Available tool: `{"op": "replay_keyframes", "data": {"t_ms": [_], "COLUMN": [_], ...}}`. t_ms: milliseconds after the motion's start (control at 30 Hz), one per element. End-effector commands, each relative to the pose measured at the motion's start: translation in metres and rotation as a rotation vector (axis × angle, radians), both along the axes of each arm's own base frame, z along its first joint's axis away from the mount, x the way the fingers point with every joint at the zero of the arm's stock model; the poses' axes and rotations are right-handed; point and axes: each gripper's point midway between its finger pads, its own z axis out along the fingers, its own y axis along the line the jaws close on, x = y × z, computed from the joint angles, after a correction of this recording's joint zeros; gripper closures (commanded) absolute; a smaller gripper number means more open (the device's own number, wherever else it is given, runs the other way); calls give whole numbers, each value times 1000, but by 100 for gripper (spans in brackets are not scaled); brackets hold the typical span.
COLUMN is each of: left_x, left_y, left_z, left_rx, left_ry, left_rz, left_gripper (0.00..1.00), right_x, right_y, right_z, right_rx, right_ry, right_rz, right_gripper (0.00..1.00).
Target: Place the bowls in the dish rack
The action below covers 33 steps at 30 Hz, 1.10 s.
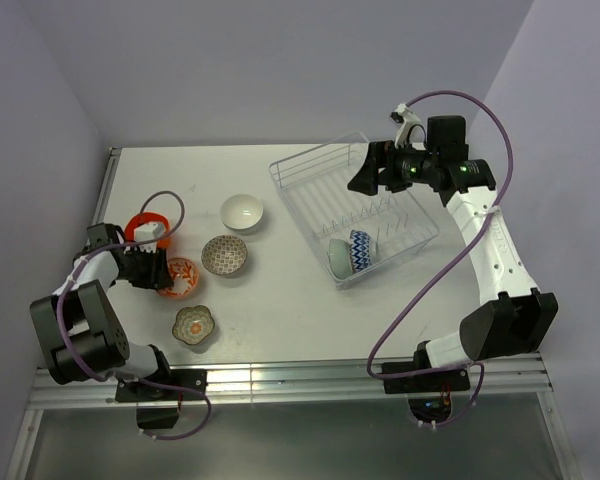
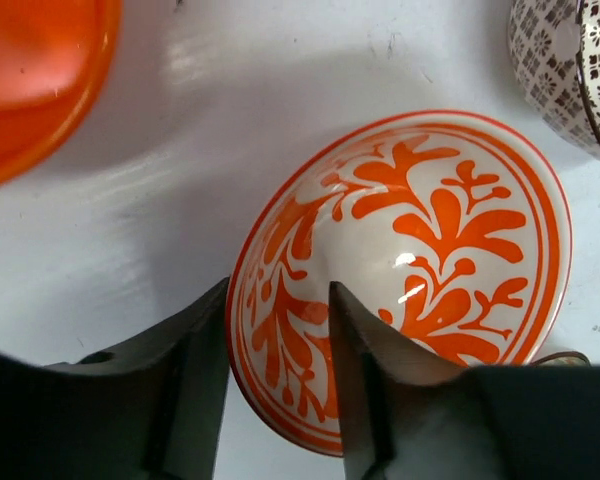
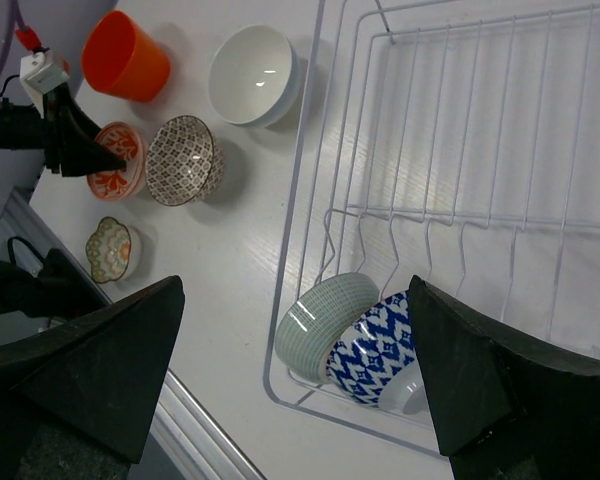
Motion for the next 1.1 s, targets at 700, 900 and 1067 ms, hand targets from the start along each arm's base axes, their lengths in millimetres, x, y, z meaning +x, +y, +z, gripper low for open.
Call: {"op": "replay_keyframes", "data": {"t_ms": [700,900,1067], "left_x": [43,84,105], "left_y": [-32,-94,-173], "left_z": [175,257,290], "left_rx": [-65,-207,-375], "left_ry": [-463,-646,-720], "left_rz": [-143,-210,-289], "left_gripper": [100,100,100], "right_x": [4,-7,-16], "right_y": [18,28,34], "right_z": [21,30,41], "right_rx": [139,163,176], "right_ry": [0,-15,-22], "right_rz": [12,74,101], "right_gripper": [0,0,4]}}
